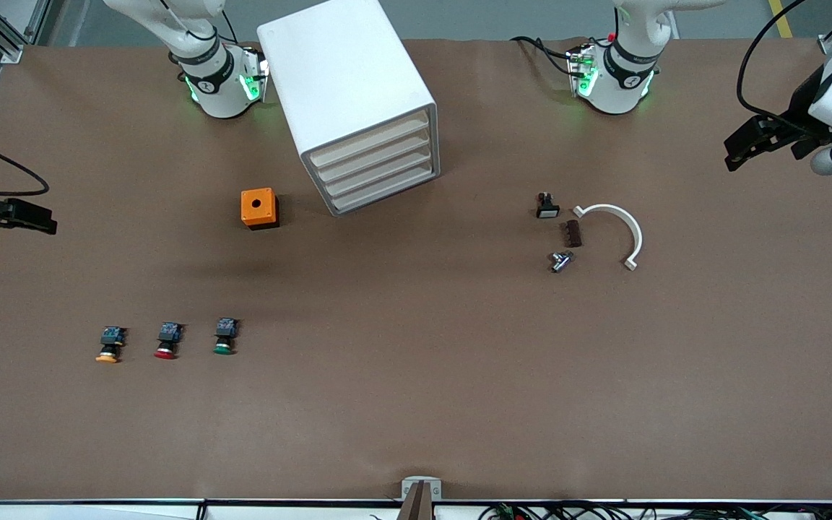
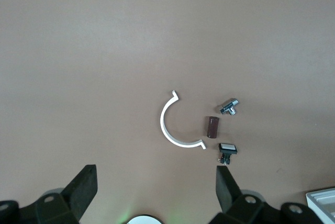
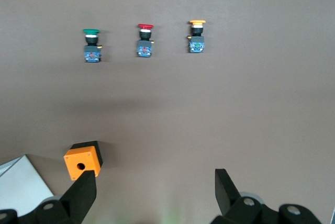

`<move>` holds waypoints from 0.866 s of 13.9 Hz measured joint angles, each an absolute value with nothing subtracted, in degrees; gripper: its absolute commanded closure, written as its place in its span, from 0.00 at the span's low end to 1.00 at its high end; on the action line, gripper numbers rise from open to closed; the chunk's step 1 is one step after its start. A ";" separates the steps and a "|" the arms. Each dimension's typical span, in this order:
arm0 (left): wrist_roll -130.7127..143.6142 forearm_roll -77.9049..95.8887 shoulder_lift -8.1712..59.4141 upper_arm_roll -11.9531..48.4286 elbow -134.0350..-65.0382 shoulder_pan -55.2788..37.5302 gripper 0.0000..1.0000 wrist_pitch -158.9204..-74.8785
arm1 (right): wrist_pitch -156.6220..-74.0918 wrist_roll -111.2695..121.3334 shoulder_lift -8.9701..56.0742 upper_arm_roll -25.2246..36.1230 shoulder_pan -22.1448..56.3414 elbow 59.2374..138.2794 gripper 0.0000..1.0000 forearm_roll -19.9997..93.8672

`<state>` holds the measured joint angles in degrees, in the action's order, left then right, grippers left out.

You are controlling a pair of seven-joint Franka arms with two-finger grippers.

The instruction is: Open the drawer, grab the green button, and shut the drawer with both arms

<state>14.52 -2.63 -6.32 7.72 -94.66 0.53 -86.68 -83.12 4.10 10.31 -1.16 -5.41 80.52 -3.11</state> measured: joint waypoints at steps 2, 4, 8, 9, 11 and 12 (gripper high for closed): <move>13.78 -2.62 -6.32 7.80 -94.77 0.49 0.00 -86.67 | -82.00 4.10 7.92 -1.38 -5.06 80.93 0.00 -0.57; 13.54 -2.62 -6.32 7.69 -94.77 0.53 0.00 -86.67 | -81.42 4.12 6.07 -1.48 -4.97 81.80 0.00 0.67; 13.54 -2.62 -6.11 7.56 -94.53 0.60 0.00 -86.67 | -82.31 4.23 5.15 -1.57 -4.93 82.42 0.00 0.98; 13.54 -2.62 -6.02 7.51 -94.45 0.62 0.00 -86.67 | -82.40 4.36 5.15 -1.57 -4.92 82.50 0.00 0.98; 13.54 -2.62 -5.86 7.44 -94.14 0.66 0.00 -86.67 | -82.67 4.68 5.13 -1.62 -4.66 82.55 0.00 0.95; 13.54 -2.62 -5.86 7.44 -93.98 0.67 0.00 -86.67 | -82.77 4.74 5.08 -1.65 -4.43 82.55 0.00 0.94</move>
